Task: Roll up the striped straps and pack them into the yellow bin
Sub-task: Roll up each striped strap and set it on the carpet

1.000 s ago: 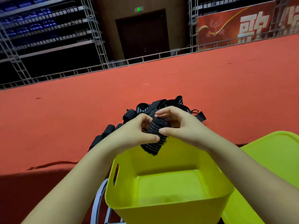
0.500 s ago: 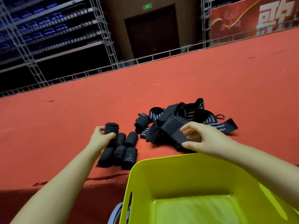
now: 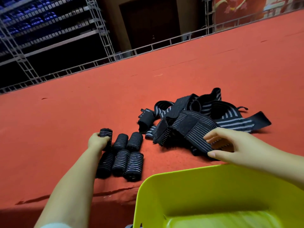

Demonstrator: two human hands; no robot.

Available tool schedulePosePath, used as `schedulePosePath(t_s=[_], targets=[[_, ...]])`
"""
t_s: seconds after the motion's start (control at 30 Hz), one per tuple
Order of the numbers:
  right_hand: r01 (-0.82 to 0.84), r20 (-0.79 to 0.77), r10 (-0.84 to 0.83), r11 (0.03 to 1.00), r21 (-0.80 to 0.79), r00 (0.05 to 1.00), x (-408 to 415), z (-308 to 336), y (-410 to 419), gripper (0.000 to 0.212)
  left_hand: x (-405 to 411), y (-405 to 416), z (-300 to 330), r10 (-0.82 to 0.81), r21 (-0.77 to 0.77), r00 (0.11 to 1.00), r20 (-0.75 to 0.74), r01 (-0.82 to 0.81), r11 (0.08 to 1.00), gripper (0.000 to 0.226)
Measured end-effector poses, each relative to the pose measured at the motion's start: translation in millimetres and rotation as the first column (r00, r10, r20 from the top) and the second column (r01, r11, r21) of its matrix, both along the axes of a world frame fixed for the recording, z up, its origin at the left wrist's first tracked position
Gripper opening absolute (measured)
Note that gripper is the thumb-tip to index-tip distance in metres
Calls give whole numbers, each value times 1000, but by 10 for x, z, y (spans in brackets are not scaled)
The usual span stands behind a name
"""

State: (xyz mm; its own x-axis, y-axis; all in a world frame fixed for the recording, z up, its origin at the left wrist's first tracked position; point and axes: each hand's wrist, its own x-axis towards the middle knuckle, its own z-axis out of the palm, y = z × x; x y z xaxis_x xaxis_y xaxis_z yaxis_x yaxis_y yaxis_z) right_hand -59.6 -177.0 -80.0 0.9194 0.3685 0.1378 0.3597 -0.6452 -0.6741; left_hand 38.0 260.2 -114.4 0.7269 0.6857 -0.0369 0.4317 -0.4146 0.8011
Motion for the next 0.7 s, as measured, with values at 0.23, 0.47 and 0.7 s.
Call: schedulePosePath(t_s=[0.23,0.47,0.7], targets=[[-11,-47,13,999,50,999,65,-84,-62,33,102,31,-117,-192,-168,958,-213,158,973,22],[-15,-53,17,999,36,998,41,-41,-130,33,121,109,-174,-108,162,945,-308,163,973,59],[-3,-60,8,996,88,998,-41,27,-341,32,-135,-868,435,-299,494,953,-49,283,822,58]])
